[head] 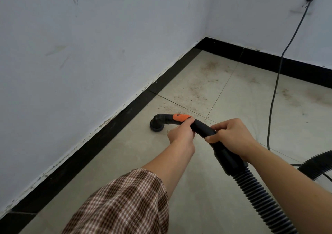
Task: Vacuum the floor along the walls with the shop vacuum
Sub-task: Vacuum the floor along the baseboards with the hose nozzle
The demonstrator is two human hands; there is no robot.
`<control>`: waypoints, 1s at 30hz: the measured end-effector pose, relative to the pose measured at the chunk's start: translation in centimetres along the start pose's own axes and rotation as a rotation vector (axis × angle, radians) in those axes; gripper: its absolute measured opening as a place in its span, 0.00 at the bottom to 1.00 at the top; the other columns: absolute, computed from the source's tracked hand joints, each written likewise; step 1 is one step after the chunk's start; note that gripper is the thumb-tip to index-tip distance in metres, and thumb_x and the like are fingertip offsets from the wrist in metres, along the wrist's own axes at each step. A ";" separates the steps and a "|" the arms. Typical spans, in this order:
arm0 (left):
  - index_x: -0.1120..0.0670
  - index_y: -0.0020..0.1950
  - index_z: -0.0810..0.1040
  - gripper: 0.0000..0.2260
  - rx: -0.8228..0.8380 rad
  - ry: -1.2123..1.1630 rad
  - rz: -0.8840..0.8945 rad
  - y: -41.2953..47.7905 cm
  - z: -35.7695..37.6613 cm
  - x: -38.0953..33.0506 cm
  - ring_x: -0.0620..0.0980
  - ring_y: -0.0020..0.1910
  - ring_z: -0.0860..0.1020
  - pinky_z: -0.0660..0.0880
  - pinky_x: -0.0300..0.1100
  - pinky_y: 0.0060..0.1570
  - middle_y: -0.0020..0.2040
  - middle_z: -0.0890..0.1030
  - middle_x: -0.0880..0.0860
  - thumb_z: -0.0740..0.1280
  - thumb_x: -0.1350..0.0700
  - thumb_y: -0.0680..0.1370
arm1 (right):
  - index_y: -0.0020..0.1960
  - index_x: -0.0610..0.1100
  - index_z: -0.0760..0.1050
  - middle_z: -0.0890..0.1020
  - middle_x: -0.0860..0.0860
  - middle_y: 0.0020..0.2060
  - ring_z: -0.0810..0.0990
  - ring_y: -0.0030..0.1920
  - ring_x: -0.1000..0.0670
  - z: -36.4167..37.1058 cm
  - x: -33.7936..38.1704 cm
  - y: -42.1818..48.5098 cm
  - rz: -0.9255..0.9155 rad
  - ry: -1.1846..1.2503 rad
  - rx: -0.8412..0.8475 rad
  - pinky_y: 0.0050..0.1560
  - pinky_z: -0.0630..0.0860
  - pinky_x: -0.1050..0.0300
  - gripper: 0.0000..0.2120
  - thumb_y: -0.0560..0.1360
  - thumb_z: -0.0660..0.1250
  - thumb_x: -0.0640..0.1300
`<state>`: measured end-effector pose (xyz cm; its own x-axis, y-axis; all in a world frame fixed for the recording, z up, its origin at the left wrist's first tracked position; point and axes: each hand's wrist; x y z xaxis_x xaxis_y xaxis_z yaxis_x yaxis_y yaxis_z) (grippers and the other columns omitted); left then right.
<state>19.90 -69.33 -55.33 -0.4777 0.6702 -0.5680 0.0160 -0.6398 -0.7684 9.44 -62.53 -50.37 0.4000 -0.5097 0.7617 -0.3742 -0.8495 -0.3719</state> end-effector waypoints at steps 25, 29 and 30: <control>0.54 0.43 0.74 0.13 0.032 0.187 0.029 -2.2 2.1 4.3 0.54 0.45 0.83 0.78 0.45 0.50 0.41 0.82 0.54 0.78 0.55 0.69 | 0.42 0.46 0.85 0.85 0.42 0.36 0.83 0.34 0.41 -4.2 -2.8 -2.7 0.054 0.001 -0.028 0.37 0.83 0.51 0.07 0.67 0.75 0.36; 0.54 0.42 0.74 0.13 0.054 0.217 0.029 -2.6 2.6 5.3 0.54 0.44 0.83 0.78 0.46 0.52 0.42 0.83 0.54 0.78 0.55 0.69 | 0.40 0.47 0.85 0.85 0.43 0.36 0.83 0.36 0.41 -4.9 -3.5 -3.4 0.067 0.001 -0.055 0.39 0.84 0.49 0.07 0.67 0.75 0.36; 0.54 0.42 0.74 0.13 0.059 0.224 0.029 -2.7 2.7 5.6 0.54 0.44 0.83 0.78 0.46 0.51 0.42 0.83 0.54 0.78 0.55 0.69 | 0.40 0.47 0.85 0.85 0.43 0.36 0.84 0.36 0.41 -5.2 -3.7 -3.5 0.069 0.000 -0.059 0.38 0.83 0.51 0.07 0.67 0.75 0.36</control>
<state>14.79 -64.87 -55.61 -0.2712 0.7135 -0.6460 -0.0272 -0.6766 -0.7359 4.98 -56.95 -49.12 0.3716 -0.5668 0.7353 -0.4495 -0.8028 -0.3917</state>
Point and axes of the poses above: each hand's wrist, its own y-axis towards the middle knuckle, its own z-axis out of the palm, x = y × z
